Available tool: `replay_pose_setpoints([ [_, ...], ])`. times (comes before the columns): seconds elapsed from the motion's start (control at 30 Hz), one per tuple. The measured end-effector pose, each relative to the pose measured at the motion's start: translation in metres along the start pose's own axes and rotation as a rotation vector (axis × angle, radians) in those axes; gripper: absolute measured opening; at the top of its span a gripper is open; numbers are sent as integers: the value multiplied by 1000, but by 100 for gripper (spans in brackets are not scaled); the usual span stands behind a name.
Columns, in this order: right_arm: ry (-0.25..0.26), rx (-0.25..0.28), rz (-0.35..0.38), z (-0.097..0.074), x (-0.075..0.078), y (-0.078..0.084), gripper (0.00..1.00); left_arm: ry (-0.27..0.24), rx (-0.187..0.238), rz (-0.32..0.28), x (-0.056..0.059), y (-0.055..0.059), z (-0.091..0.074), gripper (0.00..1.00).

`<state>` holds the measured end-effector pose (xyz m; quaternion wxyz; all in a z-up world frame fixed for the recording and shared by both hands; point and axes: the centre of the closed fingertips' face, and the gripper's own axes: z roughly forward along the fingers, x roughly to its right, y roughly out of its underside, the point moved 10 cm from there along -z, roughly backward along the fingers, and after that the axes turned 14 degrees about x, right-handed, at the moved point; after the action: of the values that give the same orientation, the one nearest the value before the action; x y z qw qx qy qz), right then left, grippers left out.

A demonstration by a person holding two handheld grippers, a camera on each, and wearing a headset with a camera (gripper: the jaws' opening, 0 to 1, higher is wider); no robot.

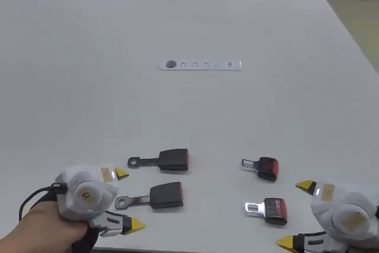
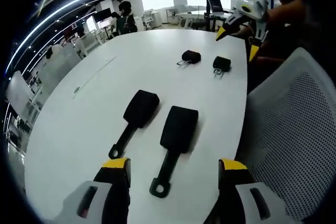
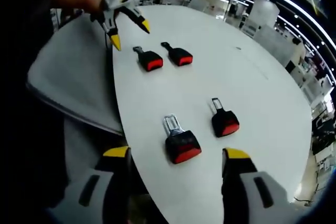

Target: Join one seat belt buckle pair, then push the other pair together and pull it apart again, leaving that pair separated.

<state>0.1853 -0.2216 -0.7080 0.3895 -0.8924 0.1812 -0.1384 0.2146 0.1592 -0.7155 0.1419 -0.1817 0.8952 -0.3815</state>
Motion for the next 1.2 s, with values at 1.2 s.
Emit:
replay_pose_setpoints([
  [1.2,-249,-130,-173,51,39,22,41,257,-34,137,-10,-13,65,39],
])
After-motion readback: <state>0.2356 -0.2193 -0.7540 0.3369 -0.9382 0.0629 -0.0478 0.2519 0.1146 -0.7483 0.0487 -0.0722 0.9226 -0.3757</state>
